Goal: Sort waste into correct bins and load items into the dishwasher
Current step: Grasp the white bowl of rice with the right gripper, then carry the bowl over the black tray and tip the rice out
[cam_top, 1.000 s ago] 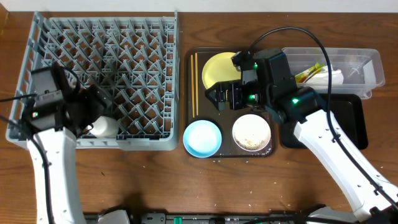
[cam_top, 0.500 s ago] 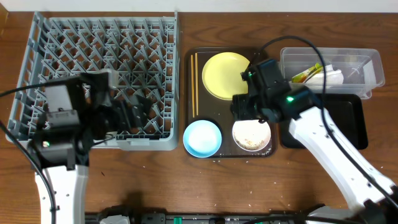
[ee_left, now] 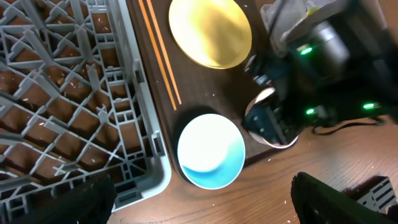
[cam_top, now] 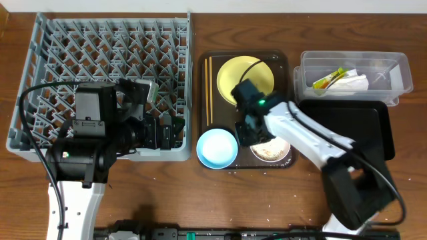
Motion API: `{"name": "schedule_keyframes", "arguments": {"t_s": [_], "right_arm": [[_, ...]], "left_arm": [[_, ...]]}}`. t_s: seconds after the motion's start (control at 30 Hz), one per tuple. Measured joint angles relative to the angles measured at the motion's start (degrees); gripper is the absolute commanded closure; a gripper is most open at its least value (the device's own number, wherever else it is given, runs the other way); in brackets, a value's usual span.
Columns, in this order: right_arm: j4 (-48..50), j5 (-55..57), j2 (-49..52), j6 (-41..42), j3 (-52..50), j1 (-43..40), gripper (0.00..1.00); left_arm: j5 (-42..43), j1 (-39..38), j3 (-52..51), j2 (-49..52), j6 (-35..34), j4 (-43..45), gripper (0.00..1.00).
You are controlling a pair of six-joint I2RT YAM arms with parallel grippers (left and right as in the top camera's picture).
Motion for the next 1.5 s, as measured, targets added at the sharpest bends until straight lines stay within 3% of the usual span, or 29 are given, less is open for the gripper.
{"name": "schedule_keyframes", "arguments": {"t_s": [0.17, 0.3, 0.73, 0.93, 1.2, 1.5], "right_arm": [[-0.1, 1.4, 0.6, 0.9, 0.0, 0.3, 0.84], [-0.9, 4.4, 0.6, 3.7, 0.0, 0.3, 0.99], [-0.5, 8.0, 0.5, 8.1, 0.0, 0.3, 0.99], [-0.1, 2.0, -5.3, 8.0, 0.0, -1.7, 0.99], [-1.8, -10.3, -20.8, 3.6, 0.3, -14.6, 0.99], [-6.3, -30.0, -22.1, -12.5, -0.5, -37.3, 0.99]], "left_arm": [[0.0, 0.0, 0.0, 0.0, 0.1, 0.0, 0.09], [0.0, 0.0, 0.0, 0.0, 0.1, 0.0, 0.09], [0.0, 0.0, 0.0, 0.0, 0.2, 0.0, 0.02], [0.0, 0.0, 0.0, 0.0, 0.3, 0.0, 0.02], [0.0, 0.0, 0.0, 0.0, 0.3, 0.0, 0.02], [0.0, 0.0, 0.0, 0.0, 0.3, 0.0, 0.02]]}}
